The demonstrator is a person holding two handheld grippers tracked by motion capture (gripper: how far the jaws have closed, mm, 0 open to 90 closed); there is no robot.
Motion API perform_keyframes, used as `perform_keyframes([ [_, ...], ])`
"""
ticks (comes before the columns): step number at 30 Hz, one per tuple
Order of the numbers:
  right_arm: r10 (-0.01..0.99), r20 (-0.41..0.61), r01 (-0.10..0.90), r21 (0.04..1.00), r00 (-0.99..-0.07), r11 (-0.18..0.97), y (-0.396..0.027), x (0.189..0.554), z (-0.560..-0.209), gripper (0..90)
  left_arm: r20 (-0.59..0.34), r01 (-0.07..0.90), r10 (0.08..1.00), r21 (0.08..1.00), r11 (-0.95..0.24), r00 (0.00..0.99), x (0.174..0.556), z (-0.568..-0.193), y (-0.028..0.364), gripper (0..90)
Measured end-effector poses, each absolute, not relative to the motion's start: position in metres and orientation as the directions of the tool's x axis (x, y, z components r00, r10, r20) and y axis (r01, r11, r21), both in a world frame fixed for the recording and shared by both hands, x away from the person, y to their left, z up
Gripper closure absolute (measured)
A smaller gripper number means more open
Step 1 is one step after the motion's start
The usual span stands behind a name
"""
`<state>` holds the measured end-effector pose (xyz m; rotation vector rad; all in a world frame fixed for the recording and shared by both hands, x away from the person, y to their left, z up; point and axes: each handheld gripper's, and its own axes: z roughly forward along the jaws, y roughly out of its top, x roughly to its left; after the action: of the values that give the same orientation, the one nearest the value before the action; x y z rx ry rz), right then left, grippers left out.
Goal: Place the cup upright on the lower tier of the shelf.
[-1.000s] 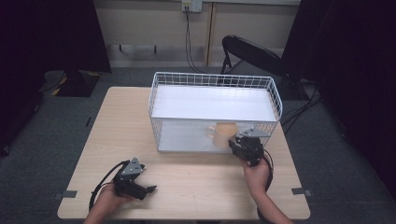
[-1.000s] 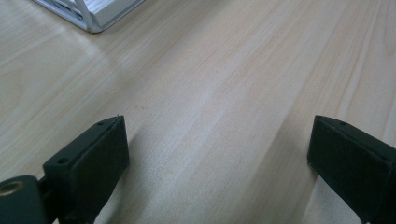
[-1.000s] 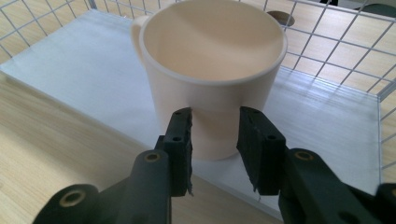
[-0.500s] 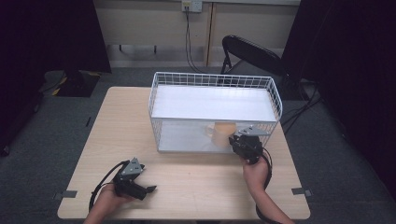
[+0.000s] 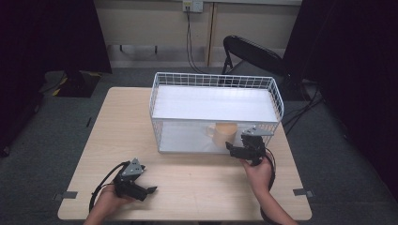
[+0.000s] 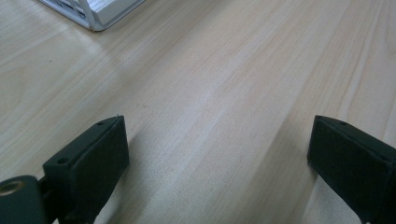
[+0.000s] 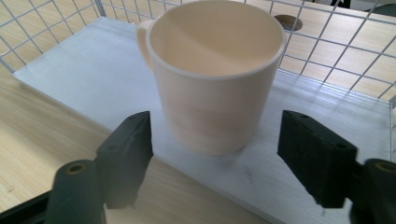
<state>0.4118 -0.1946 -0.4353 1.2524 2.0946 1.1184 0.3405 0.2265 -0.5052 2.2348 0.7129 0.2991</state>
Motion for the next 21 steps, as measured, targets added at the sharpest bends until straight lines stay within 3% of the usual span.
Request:
perform_keyframes([
  [9, 0.851, 0.030, 0.501, 0.819, -0.524, 0.280, -0.195, 0.404, -0.436, 17.5, -0.007, 0.399, 0.577, 0.728, -0.557, 0.817, 0.340, -0.505, 0.227, 4.9],
  [21, 0.834, 0.033, 0.505, 0.808, -0.551, 0.302, -0.205, 0.393, -0.441, 15.7, -0.007, 0.399, 0.577, 0.728, -0.558, 0.817, 0.340, -0.505, 0.227, 4.9],
])
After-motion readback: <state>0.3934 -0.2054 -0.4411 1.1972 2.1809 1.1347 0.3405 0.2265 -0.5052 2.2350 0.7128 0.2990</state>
